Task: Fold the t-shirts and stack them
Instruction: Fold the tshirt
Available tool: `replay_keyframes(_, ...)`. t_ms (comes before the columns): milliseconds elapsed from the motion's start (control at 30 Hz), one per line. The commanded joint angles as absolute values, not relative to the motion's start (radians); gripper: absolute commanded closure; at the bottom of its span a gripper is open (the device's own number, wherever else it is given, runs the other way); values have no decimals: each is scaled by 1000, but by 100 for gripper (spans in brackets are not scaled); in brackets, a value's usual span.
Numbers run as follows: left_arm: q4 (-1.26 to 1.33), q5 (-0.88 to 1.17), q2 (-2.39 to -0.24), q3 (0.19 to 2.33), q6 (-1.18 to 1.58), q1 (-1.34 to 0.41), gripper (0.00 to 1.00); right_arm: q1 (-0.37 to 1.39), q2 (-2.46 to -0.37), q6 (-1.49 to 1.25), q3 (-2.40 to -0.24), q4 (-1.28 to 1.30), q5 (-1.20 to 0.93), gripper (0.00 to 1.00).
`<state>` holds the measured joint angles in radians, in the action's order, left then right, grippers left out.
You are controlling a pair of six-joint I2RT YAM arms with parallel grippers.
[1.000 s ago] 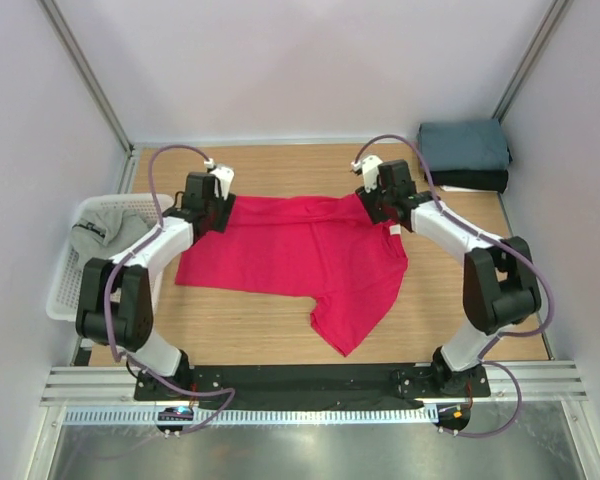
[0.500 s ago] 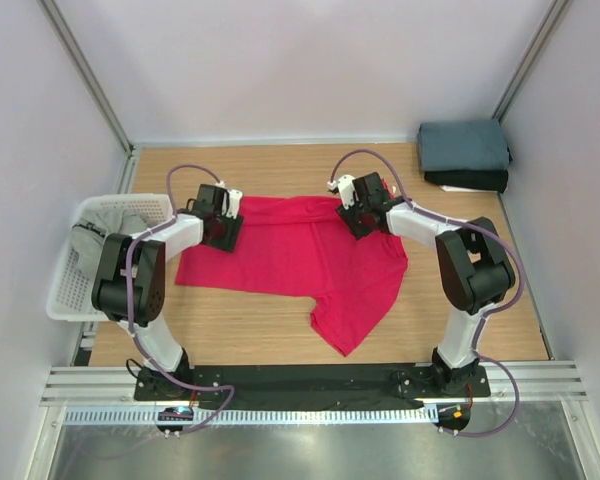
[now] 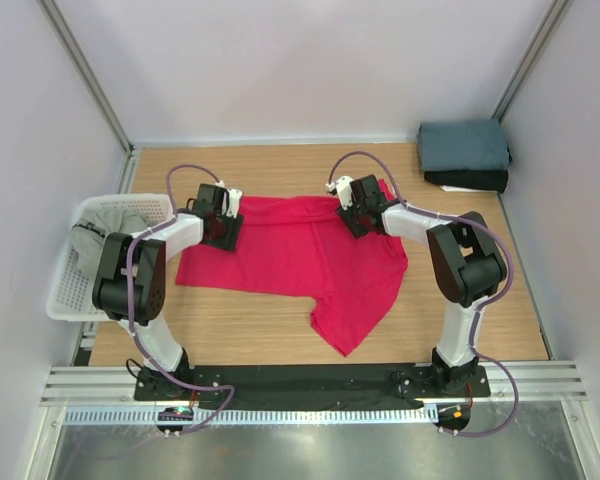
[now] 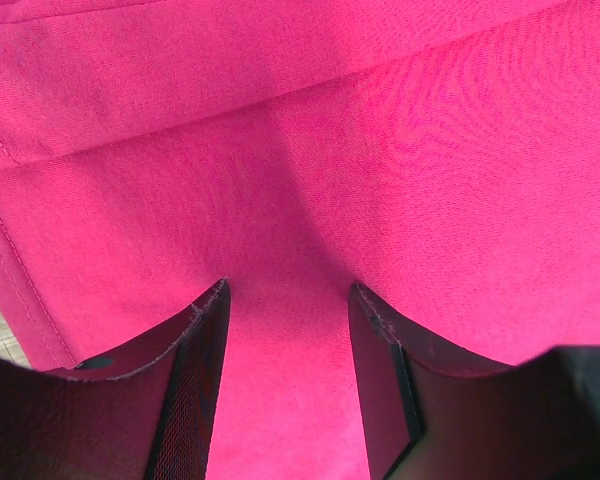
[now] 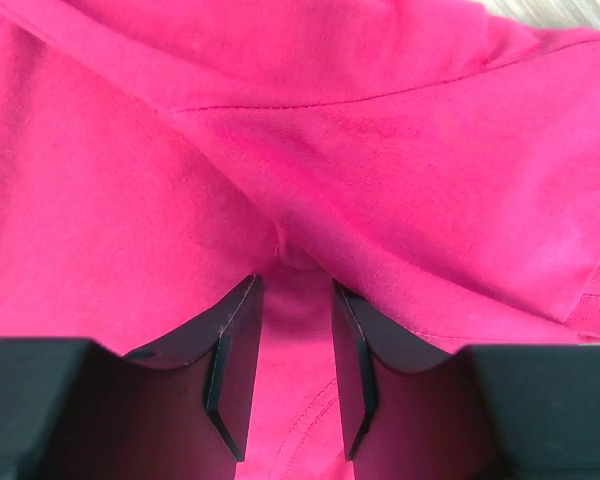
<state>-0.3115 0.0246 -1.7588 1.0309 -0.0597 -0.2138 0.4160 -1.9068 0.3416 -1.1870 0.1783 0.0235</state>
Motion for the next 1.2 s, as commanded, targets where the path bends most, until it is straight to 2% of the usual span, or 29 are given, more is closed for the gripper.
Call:
replay_keyframes(0, -330, 40, -1781, 1032, -57, -212, 48, 420, -1910, 353, -1218, 118, 51, 60)
replay_keyframes(167, -328, 34, -1787, 1032, -58, -213, 48, 422, -1921, 351, -1229, 103, 46, 61)
replay_keyframes(533, -324, 26, -1786, 1028, -61, -212, 48, 423, -1956, 344, -1233, 94, 46, 70)
replay_keyframes(667, -325, 25, -1786, 1029, -61, -212, 49, 423, -1944, 330, -1252, 120, 44, 64)
replay_keyframes(867, -324, 25, -1786, 1031, -61, -212, 49, 422, -1904, 308, -1253, 138, 20, 59)
replay_keyframes(1167, -325, 21, -1789, 1031, -63, -212, 49, 422, -1904, 290, -1256, 130, -41, 60)
